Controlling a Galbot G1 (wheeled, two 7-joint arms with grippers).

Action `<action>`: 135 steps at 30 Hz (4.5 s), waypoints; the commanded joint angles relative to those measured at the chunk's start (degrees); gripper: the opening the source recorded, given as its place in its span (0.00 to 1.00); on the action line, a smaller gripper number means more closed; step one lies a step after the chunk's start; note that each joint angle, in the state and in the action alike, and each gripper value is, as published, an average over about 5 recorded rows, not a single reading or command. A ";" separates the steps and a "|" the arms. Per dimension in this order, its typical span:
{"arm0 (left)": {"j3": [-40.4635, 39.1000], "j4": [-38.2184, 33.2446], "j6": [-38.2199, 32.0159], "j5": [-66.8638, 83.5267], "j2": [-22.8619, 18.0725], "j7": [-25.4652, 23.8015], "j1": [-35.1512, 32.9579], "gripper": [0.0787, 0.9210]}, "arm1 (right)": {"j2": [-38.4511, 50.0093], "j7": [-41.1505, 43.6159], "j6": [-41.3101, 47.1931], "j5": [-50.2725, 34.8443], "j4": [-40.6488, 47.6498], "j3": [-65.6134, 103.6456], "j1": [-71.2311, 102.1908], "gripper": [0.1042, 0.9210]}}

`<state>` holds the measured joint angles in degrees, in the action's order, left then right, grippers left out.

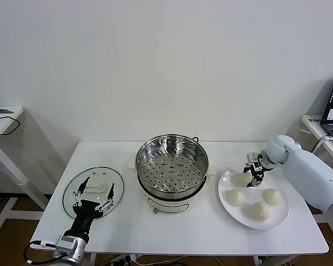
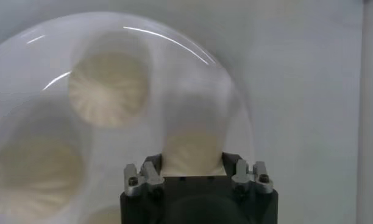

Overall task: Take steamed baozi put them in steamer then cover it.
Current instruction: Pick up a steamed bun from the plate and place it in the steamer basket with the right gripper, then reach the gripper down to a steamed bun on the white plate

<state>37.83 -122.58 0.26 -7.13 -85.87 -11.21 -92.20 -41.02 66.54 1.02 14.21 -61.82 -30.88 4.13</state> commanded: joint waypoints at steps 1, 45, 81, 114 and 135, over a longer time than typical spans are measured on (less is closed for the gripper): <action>-0.23 -0.47 0.05 -0.28 0.06 0.09 -0.25 0.88 | 7.01 0.85 -2.13 -6.00 -8.93 -4.57 -4.98 0.68; 2.84 -1.76 -0.14 0.38 1.98 -0.57 -1.28 0.88 | -31.61 0.64 -46.80 4.14 3.56 -29.89 -29.56 0.67; 3.23 -1.21 -0.28 1.06 3.55 -0.86 -1.08 0.88 | -38.67 -3.29 -48.25 6.78 16.43 -27.41 -25.50 0.87; 0.95 -3.09 -0.94 -0.88 2.66 -0.29 -3.20 0.88 | 16.19 6.10 7.99 -22.68 -19.59 -29.25 -18.80 0.88; 0.63 -2.30 -1.09 -1.35 2.33 -0.31 -2.59 0.88 | 6.21 -2.76 11.67 -19.15 -11.59 -19.25 -3.66 0.88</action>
<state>38.40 -125.22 -0.83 -8.51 -83.58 -11.45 -94.99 -33.71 64.98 10.23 -5.43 -74.96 -52.45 -3.66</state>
